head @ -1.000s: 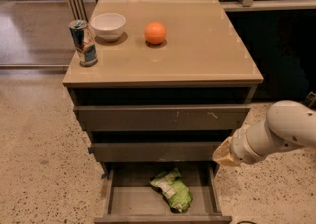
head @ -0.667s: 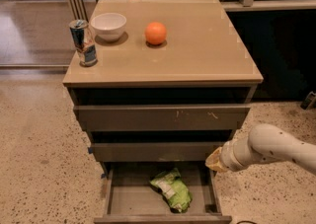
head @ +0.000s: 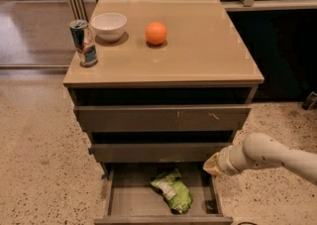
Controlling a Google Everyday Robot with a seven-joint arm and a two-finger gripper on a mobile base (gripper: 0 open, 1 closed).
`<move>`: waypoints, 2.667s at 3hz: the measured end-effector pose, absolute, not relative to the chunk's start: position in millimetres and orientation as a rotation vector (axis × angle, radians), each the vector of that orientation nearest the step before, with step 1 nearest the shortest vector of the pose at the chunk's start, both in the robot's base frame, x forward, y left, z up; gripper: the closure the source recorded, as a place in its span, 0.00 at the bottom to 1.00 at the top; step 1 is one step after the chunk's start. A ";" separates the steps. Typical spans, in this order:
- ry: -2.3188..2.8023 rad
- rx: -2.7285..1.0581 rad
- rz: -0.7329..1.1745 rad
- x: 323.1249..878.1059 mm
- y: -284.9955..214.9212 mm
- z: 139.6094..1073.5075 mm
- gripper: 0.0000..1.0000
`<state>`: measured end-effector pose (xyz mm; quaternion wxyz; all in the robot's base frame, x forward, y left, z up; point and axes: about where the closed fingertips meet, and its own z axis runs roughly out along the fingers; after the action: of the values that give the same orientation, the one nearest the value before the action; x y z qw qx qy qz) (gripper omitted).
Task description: Pick green rice chip bag from bottom drawer and place on counter
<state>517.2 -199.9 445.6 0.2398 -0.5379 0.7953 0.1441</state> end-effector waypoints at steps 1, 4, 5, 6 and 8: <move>2.151 -1.466 0.449 512.4 -189.7 417.1 1.00; 2.112 -1.384 0.655 498.3 -130.3 291.9 0.81; 2.119 -1.380 0.656 497.1 -131.9 291.0 0.58; 2.121 -1.349 0.659 491.8 -133.8 278.3 0.35; 2.108 -1.280 0.681 486.6 -126.3 236.9 0.00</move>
Offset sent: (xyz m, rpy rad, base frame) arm -0.0145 0.0684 -0.1491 0.2083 0.0331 0.0408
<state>486.6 -126.3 236.9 0.2875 -0.4793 0.7890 0.2551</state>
